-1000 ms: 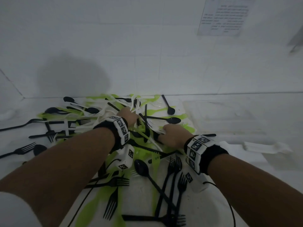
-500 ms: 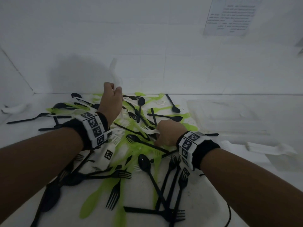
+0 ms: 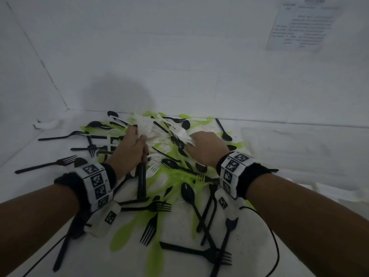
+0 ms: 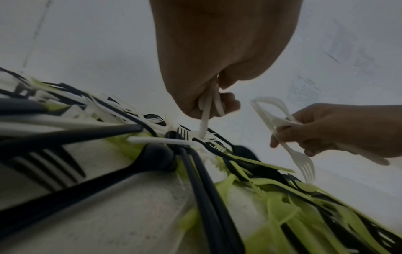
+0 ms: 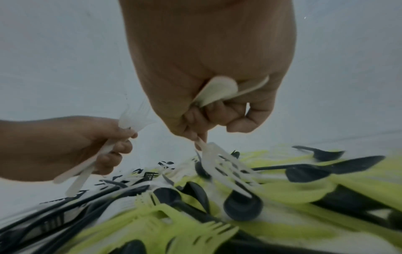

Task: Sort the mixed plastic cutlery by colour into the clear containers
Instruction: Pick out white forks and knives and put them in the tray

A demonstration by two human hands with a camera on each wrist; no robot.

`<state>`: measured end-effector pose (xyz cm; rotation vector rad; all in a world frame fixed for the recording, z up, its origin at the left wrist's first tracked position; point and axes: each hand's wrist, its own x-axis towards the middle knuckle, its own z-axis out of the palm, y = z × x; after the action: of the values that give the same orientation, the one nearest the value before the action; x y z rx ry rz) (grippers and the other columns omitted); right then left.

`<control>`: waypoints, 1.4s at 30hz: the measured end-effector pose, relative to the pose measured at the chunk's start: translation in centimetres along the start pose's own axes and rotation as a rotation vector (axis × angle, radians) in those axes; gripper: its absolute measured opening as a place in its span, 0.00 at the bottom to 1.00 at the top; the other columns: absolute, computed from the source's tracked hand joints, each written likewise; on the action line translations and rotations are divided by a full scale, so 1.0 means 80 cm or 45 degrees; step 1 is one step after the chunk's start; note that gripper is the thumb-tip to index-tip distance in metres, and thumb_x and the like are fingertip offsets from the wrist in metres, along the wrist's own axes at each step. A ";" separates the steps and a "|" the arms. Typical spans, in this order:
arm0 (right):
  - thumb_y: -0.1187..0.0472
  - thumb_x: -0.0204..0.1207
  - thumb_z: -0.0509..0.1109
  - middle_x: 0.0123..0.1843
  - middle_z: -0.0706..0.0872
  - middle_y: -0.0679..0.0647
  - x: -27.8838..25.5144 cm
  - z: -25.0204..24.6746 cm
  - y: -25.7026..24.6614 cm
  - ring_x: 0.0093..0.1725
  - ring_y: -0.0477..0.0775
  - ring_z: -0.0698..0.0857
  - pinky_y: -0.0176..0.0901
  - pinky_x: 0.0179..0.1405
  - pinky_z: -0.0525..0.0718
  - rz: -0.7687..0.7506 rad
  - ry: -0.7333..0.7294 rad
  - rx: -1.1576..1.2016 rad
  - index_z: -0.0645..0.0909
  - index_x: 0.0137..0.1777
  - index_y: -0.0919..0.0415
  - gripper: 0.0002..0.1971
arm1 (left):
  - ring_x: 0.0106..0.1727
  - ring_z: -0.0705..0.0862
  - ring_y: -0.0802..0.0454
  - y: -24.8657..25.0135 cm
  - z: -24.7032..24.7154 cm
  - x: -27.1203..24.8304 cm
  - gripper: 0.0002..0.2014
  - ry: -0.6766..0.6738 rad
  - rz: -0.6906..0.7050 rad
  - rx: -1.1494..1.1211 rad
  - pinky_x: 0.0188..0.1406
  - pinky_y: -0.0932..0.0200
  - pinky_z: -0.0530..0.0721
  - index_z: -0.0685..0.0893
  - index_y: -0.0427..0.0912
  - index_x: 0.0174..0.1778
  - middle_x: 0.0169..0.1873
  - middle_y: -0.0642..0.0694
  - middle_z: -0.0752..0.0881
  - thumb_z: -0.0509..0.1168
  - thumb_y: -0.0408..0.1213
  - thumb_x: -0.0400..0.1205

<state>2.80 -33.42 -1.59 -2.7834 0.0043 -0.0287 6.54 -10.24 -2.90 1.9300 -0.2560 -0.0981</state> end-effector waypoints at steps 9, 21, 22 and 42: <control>0.56 0.88 0.57 0.44 0.93 0.45 0.006 -0.002 -0.069 0.37 0.34 0.85 0.40 0.39 0.79 -0.121 0.113 0.808 0.85 0.53 0.54 0.13 | 0.36 0.77 0.51 -0.006 -0.027 -0.035 0.06 0.090 -0.047 0.261 0.34 0.55 0.74 0.79 0.47 0.47 0.38 0.47 0.81 0.62 0.39 0.90; 0.52 0.90 0.58 0.40 0.83 0.53 0.027 0.053 -0.101 0.35 0.54 0.82 0.51 0.40 0.80 -0.213 -0.114 0.708 0.72 0.59 0.57 0.09 | 0.54 0.86 0.40 -0.044 -0.106 -0.089 0.09 0.043 -0.046 0.459 0.57 0.41 0.84 0.82 0.44 0.59 0.53 0.40 0.88 0.62 0.44 0.90; 0.56 0.90 0.57 0.39 0.82 0.53 0.026 0.053 -0.102 0.33 0.57 0.82 0.50 0.36 0.80 -0.203 -0.121 0.777 0.68 0.64 0.57 0.08 | 0.51 0.86 0.43 -0.047 -0.108 -0.091 0.07 0.025 -0.039 0.498 0.54 0.45 0.84 0.82 0.47 0.56 0.51 0.44 0.88 0.63 0.45 0.90; 0.59 0.86 0.61 0.38 0.80 0.60 0.021 0.084 -0.068 0.23 0.54 0.78 0.45 0.25 0.80 0.440 -0.178 1.194 0.78 0.54 0.63 0.08 | 0.54 0.84 0.42 -0.048 -0.034 0.021 0.10 -0.368 0.235 1.169 0.51 0.47 0.83 0.81 0.44 0.50 0.49 0.44 0.84 0.63 0.48 0.87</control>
<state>4.57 -26.00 -5.94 -1.8128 0.3425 0.1992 9.15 -6.80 -5.34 2.7867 -0.7725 -0.1534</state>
